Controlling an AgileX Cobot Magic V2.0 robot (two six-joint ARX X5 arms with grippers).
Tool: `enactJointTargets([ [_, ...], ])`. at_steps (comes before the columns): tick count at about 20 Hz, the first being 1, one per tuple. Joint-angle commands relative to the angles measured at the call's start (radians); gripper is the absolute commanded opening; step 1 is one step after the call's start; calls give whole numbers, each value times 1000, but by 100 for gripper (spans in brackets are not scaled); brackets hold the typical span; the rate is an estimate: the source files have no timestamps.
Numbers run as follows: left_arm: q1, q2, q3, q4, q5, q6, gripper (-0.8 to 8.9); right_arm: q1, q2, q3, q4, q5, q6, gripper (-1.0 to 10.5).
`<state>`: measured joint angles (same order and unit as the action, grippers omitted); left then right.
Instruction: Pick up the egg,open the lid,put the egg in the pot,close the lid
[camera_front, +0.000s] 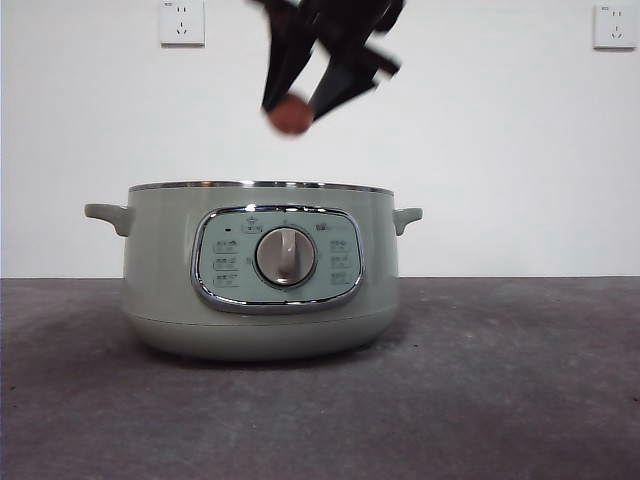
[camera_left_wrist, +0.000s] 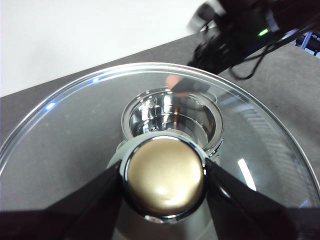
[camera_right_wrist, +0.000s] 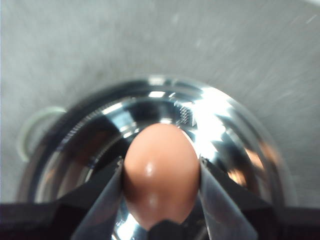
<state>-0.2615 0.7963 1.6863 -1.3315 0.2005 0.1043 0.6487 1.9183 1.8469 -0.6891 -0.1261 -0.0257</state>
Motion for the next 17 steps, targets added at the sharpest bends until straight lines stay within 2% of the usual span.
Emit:
enactJointTargets([
  [1, 3, -8, 3, 17, 8, 5, -8, 16, 90, 43, -17, 6, -33, -16],
  [8, 3, -8, 3, 17, 8, 5, -8, 26, 235, 64, -52, 31, -58, -16],
  [17, 3, -8, 3, 17, 9, 5, -8, 26, 266, 61, -161, 56, -108, -16],
])
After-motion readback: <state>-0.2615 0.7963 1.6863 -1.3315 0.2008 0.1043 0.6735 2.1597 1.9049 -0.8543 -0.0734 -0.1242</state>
